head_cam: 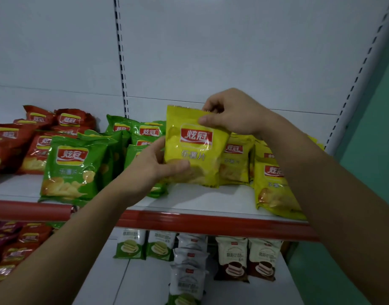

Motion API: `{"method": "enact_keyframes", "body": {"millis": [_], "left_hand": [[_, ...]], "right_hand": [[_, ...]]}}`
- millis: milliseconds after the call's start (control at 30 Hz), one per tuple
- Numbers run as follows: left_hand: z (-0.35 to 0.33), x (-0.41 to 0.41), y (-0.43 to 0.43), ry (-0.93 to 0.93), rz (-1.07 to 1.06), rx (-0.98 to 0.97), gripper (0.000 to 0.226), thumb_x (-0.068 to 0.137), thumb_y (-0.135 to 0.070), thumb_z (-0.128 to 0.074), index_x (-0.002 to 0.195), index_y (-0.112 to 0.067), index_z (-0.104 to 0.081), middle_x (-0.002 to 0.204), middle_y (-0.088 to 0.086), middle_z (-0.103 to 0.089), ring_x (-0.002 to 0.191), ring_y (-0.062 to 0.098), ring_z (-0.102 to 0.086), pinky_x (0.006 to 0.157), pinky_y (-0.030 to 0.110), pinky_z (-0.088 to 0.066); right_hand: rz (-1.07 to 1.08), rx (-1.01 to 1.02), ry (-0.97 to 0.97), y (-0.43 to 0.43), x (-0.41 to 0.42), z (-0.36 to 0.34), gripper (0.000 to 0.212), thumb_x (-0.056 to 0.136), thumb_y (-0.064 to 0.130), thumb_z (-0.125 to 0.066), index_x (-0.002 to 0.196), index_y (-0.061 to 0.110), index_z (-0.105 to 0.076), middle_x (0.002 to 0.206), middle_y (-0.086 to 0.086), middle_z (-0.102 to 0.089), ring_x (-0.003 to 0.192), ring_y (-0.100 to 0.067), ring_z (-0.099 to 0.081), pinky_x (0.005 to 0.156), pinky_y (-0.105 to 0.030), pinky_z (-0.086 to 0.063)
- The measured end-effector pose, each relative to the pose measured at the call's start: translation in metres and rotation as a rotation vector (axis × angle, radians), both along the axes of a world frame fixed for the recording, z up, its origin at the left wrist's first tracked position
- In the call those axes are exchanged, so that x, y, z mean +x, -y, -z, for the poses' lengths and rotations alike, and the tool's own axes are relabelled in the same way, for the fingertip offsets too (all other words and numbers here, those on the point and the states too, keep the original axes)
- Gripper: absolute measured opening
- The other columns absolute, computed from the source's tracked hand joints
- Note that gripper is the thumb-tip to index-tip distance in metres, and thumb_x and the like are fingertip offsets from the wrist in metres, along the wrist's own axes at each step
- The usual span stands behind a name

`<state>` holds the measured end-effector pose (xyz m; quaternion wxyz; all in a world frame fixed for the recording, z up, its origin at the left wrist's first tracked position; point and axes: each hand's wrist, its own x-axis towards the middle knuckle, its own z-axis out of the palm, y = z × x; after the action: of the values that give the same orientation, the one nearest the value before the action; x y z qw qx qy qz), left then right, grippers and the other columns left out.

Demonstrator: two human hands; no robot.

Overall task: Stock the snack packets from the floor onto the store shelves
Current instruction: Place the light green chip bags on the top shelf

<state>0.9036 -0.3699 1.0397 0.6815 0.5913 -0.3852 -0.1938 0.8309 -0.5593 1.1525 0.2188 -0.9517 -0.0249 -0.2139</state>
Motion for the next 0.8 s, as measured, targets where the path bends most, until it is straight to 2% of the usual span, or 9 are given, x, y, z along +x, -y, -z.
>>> {"method": "enact_keyframes", "body": {"millis": [67, 133, 167, 300, 400, 533, 667, 733, 800], "left_hand": [[0.002, -0.005, 0.007, 0.049, -0.027, 0.056, 0.072, 0.065, -0.009, -0.088, 0.129, -0.02, -0.055, 0.109, 0.005, -0.076, 0.096, 0.031, -0.074, 0.069, 0.04, -0.064], [0.002, -0.011, 0.015, 0.099, -0.107, 0.058, 0.066, 0.069, -0.002, -0.083, 0.127, -0.016, -0.054, 0.101, 0.005, -0.077, 0.085, 0.03, -0.076, 0.055, 0.037, -0.062], [0.003, -0.012, 0.018, 0.126, -0.138, 0.053, 0.061, 0.072, -0.001, -0.082, 0.126, -0.015, -0.055, 0.099, 0.006, -0.077, 0.081, 0.03, -0.077, 0.052, 0.036, -0.06], [0.009, -0.008, 0.015, 0.202, -0.217, 0.15, 0.048, 0.077, -0.007, -0.081, 0.119, -0.011, -0.057, 0.091, 0.011, -0.076, 0.071, 0.029, -0.076, 0.056, 0.038, -0.059], [0.017, -0.006, 0.007, 0.21, -0.348, 0.203, 0.041, 0.085, -0.016, -0.076, 0.121, -0.013, -0.055, 0.097, 0.001, -0.074, 0.071, 0.018, -0.073, 0.053, 0.031, -0.056], [0.026, 0.0, -0.012, 0.208, -0.557, 0.171, 0.033, 0.092, -0.023, -0.067, 0.122, -0.02, -0.055, 0.101, -0.003, -0.067, 0.072, 0.018, -0.07, 0.055, 0.024, -0.056], [0.035, -0.003, -0.017, 0.253, -0.537, 0.206, 0.029, 0.092, -0.028, -0.067, 0.118, -0.021, -0.058, 0.1, -0.004, -0.067, 0.069, 0.016, -0.07, 0.058, 0.025, -0.05], [0.039, -0.006, -0.018, 0.276, -0.537, 0.217, 0.024, 0.092, -0.028, -0.067, 0.114, -0.023, -0.06, 0.1, -0.005, -0.067, 0.074, 0.027, -0.071, 0.06, 0.036, -0.056], [0.041, -0.006, -0.02, 0.318, -0.53, 0.233, 0.018, 0.093, -0.028, -0.067, 0.109, -0.024, -0.061, 0.1, -0.008, -0.067, 0.076, 0.036, -0.068, 0.069, 0.049, -0.059]], "right_hand": [[0.038, 0.017, 0.09, 0.009, -0.003, -0.002, 0.012, 0.086, 0.025, -0.071, 0.091, 0.014, -0.07, 0.072, 0.004, -0.059, 0.06, -0.002, -0.05, 0.053, -0.015, -0.04], [0.074, -0.019, 0.132, 0.014, -0.004, -0.003, 0.012, 0.087, 0.026, -0.07, 0.091, 0.014, -0.07, 0.07, 0.007, -0.057, 0.057, -0.002, -0.05, 0.048, -0.013, -0.038], [0.087, -0.047, 0.149, 0.015, -0.004, -0.003, 0.012, 0.087, 0.026, -0.07, 0.091, 0.014, -0.07, 0.07, 0.008, -0.057, 0.06, -0.003, -0.051, 0.051, -0.015, -0.038], [0.177, -0.102, 0.261, 0.021, -0.001, -0.001, 0.013, 0.086, 0.028, -0.07, 0.092, 0.016, -0.071, 0.079, 0.005, -0.059, 0.077, -0.012, -0.053, 0.061, -0.022, -0.036], [0.217, -0.04, 0.335, 0.035, 0.001, 0.001, 0.013, 0.086, 0.027, -0.07, 0.092, 0.016, -0.071, 0.082, 0.003, -0.06, 0.081, -0.014, -0.052, 0.065, -0.023, -0.033], [0.219, -0.113, 0.187, 0.051, 0.01, 0.017, 0.015, 0.086, 0.025, -0.07, 0.098, 0.015, -0.071, 0.087, 0.002, -0.06, 0.085, -0.016, -0.052, 0.072, -0.022, -0.032], [0.091, -0.132, -0.045, 0.053, 0.029, 0.037, 0.01, 0.087, 0.021, -0.07, 0.094, 0.014, -0.07, 0.084, -0.003, -0.063, 0.079, -0.017, -0.054, 0.069, -0.025, -0.037], [0.062, -0.113, -0.102, 0.05, 0.038, 0.047, 0.006, 0.087, 0.022, -0.07, 0.09, 0.016, -0.069, 0.082, -0.004, -0.062, 0.077, -0.016, -0.054, 0.069, -0.026, -0.038], [0.063, -0.102, -0.096, 0.046, 0.047, 0.056, 0.008, 0.087, 0.023, -0.07, 0.09, 0.015, -0.069, 0.08, -0.003, -0.06, 0.075, -0.015, -0.052, 0.069, -0.025, -0.036]]}}
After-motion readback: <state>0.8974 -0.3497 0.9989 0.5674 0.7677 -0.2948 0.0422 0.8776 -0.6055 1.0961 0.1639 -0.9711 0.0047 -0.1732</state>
